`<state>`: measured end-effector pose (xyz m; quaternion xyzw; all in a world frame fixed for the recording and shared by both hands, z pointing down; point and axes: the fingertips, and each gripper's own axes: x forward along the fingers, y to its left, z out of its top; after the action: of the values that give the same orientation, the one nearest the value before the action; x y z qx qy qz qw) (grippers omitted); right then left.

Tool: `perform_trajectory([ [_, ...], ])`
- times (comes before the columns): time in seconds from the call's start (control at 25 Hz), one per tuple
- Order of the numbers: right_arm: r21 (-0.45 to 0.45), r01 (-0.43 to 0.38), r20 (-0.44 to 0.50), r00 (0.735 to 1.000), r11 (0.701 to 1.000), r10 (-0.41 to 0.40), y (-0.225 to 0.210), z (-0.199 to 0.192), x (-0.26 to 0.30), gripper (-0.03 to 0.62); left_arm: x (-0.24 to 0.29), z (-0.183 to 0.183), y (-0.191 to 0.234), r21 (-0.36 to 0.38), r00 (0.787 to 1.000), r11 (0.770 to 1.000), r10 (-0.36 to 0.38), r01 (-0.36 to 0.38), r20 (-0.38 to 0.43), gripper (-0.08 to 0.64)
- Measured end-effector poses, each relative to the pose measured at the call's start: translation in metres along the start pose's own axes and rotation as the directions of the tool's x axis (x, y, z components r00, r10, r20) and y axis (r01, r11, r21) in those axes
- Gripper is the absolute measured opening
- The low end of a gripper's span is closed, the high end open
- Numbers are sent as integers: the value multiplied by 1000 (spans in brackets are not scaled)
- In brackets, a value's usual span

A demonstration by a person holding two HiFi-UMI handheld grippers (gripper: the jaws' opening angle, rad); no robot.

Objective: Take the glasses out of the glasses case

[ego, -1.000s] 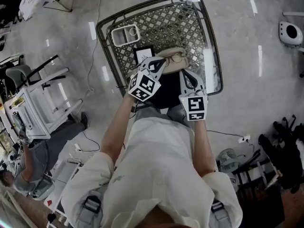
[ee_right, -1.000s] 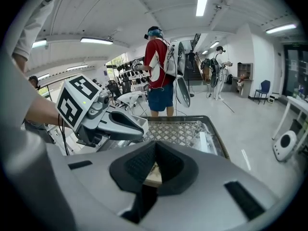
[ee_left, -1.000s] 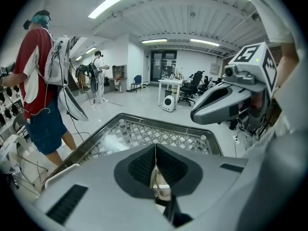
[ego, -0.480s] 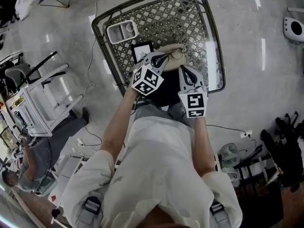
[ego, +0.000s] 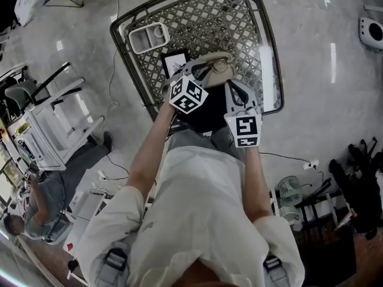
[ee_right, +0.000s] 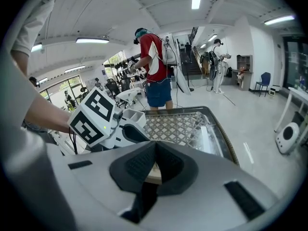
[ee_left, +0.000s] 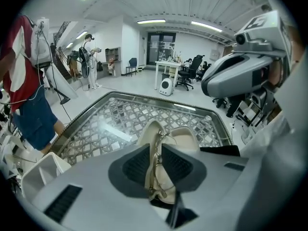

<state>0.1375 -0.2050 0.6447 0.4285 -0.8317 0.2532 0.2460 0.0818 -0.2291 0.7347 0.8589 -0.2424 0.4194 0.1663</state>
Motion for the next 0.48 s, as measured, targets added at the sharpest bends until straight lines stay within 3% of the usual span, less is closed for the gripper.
perform_trajectory([
  [0.48, 18, 7, -3, 1000, 1000, -7, -8, -4, -1, 8, 26, -14, -4, 0, 997, 1000, -23, 23, -76, 126],
])
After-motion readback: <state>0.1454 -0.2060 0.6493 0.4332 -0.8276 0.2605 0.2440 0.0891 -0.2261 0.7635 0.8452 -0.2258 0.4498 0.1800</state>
